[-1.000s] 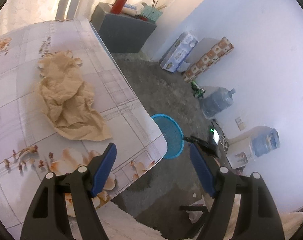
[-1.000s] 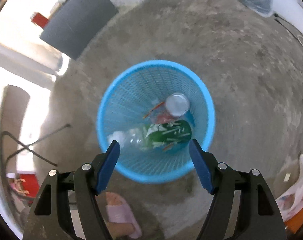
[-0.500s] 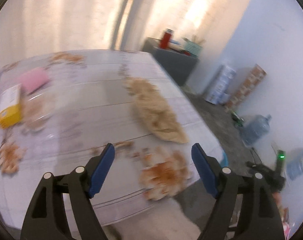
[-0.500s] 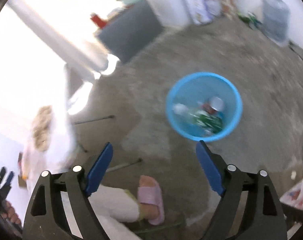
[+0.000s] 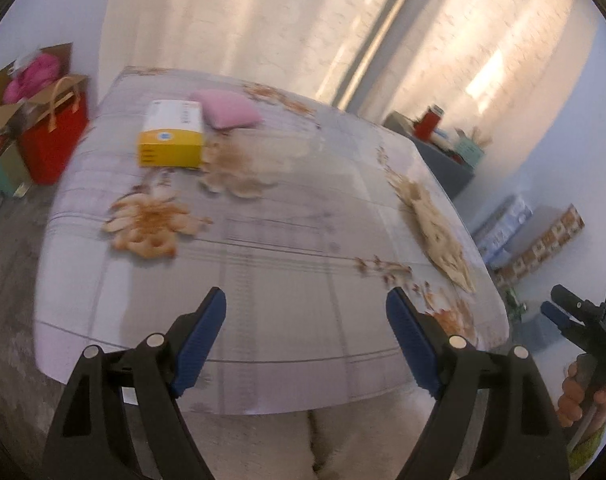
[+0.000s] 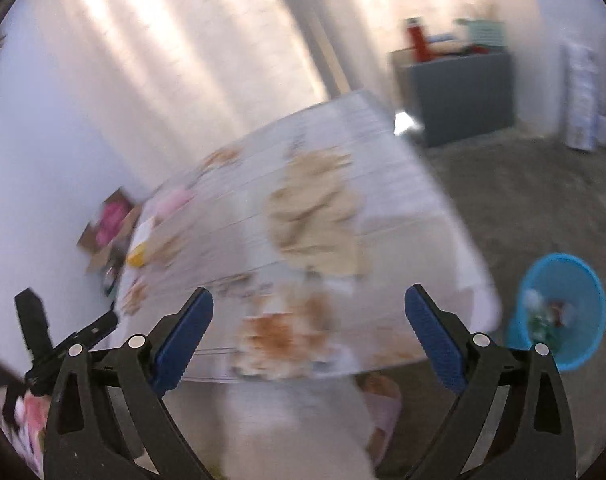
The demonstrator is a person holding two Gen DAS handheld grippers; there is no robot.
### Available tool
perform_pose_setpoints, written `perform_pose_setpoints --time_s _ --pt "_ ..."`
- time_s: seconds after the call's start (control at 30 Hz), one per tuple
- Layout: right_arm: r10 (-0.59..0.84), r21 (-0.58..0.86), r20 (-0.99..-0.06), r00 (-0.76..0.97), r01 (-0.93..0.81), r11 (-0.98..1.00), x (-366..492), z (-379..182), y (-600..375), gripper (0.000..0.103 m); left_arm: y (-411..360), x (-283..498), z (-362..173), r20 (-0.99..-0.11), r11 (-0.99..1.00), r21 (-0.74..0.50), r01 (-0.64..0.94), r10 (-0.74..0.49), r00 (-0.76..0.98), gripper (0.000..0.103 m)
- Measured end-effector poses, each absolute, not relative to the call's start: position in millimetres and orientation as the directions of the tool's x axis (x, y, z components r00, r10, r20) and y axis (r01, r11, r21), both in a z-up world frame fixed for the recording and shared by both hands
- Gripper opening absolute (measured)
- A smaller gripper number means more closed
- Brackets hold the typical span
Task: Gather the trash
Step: 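Move both tools back over the table, then move the left gripper toward the rim of the clear plastic container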
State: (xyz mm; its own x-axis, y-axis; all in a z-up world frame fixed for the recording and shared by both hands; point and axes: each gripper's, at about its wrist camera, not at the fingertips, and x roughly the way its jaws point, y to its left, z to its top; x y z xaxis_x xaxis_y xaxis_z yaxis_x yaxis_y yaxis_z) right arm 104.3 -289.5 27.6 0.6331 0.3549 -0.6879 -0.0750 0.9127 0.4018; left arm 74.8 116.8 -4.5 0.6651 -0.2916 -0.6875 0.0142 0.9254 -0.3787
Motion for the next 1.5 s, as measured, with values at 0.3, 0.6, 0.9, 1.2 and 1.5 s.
perform_pose_setpoints --time_s 0.3,0.6,0.9,1.2,1.5 --pt "0.615 0.577 -0.662 0.429 -0.232 0.783 179 19 -194 0.092 144 90 1 -0.581 0.878 -0.476 0.046 -0.353 0.734 0.08" --pt "0.665 0.636 -0.697 0.269 -0.197 0.746 281 2 -124 0.092 163 153 -2 -0.537 0.806 -0.59 0.036 -0.425 0.729 0.071" --pt "0.653 0.64 -0.737 0.176 -0.128 0.757 332 -38 -108 0.092 164 188 -26 -0.554 0.75 -0.662 -0.014 -0.476 0.683 0.063" --pt "0.753 0.74 -0.656 0.058 -0.151 0.656 319 -41 -96 0.093 149 191 -35 -0.559 0.723 -0.69 -0.006 -0.529 0.639 0.059" --pt "0.742 0.725 -0.659 0.121 -0.161 0.67 311 -20 -116 0.093 158 162 -20 -0.561 0.78 -0.625 0.012 -0.459 0.689 0.06"
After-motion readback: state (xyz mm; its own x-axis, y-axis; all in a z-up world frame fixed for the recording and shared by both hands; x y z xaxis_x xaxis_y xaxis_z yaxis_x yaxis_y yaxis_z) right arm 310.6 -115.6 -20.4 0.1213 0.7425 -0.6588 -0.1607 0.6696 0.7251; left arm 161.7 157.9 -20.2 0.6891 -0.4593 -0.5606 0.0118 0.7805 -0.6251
